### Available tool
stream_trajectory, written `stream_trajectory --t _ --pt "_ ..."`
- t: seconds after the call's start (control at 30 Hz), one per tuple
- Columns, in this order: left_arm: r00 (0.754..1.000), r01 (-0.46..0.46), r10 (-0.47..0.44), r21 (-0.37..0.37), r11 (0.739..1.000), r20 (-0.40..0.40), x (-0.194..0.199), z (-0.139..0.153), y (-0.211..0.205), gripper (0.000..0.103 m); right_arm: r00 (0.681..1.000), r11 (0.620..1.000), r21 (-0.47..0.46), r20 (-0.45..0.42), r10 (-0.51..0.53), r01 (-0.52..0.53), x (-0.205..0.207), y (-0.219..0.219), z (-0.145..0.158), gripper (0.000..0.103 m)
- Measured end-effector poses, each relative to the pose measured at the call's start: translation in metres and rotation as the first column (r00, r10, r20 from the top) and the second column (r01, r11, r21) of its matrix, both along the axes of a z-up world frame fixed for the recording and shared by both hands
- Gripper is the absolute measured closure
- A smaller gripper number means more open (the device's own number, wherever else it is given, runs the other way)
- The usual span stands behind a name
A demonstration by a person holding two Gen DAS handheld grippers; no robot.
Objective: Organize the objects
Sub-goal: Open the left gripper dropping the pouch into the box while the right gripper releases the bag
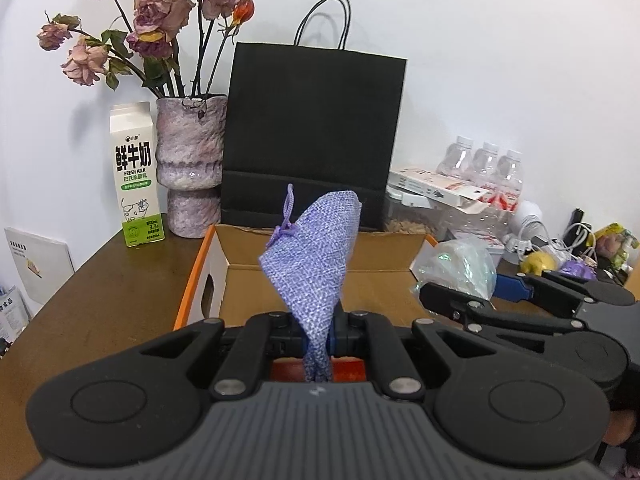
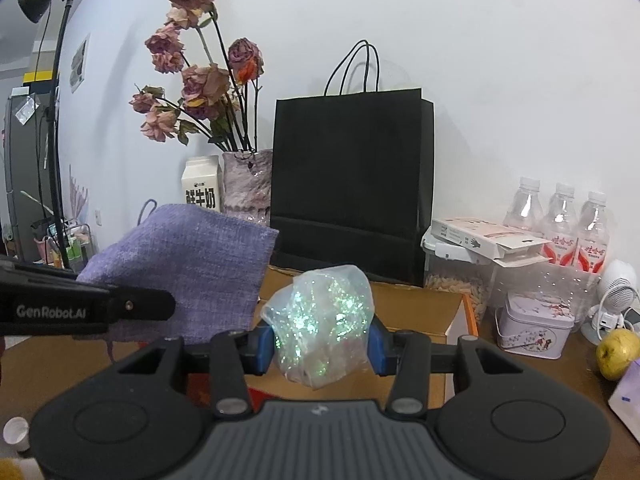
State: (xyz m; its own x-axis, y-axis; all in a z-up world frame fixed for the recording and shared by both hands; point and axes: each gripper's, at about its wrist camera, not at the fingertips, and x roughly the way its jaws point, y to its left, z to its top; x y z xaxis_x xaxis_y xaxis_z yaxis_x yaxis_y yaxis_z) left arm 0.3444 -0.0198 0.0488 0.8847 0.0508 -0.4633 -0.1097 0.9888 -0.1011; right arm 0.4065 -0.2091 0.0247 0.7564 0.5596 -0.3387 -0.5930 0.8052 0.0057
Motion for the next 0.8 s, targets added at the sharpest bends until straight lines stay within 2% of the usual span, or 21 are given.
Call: stream_trajectory --t 0.3,0.57,0.63,0.67,0.73,0.77,0.8 --pt "0.995 -0.024 0.025 0.013 1.0 -0.091 0.057 -0.008 0.013 0.094 0.999 1.0 -0.021 -0.032 -0.014 0.013 0.042 0.015 -0.009 0.059" --pt "0.99 -0.041 0.043 0.014 0.999 -0.132 0.099 -0.022 0.026 0.093 0.996 0.997 -0.07 -0.083 -0.038 0.033 0.075 0.028 -0.026 0.059" --pt "0.989 -0.04 0.042 0.016 0.999 -0.145 0.106 -0.026 0.027 0.087 0.995 0.997 -0.076 -0.095 -0.041 0.033 0.082 0.031 -0.03 0.054" --pt "0.988 -0.042 0.044 0.019 0.999 -0.147 0.108 -0.027 0.028 0.08 0.994 0.996 -0.077 -0.101 -0.041 0.034 0.083 0.031 -0.031 0.051" --pt "0.988 -0.055 0.06 0.036 0.998 -0.142 0.11 -0.027 0.028 0.03 0.993 0.996 -0.078 -0.109 -0.051 0.042 0.086 0.032 -0.033 0.025" --pt "0.989 -0.067 0.072 0.048 0.997 -0.127 0.108 -0.026 0.028 0.019 0.993 0.996 -0.08 -0.106 -0.058 0.05 0.087 0.032 -0.034 0.019" --pt "0.991 -0.075 0.081 0.058 0.995 -0.105 0.106 -0.025 0.028 0.002 0.993 0.995 -0.085 -0.099 -0.066 0.058 0.086 0.032 -0.034 0.012"
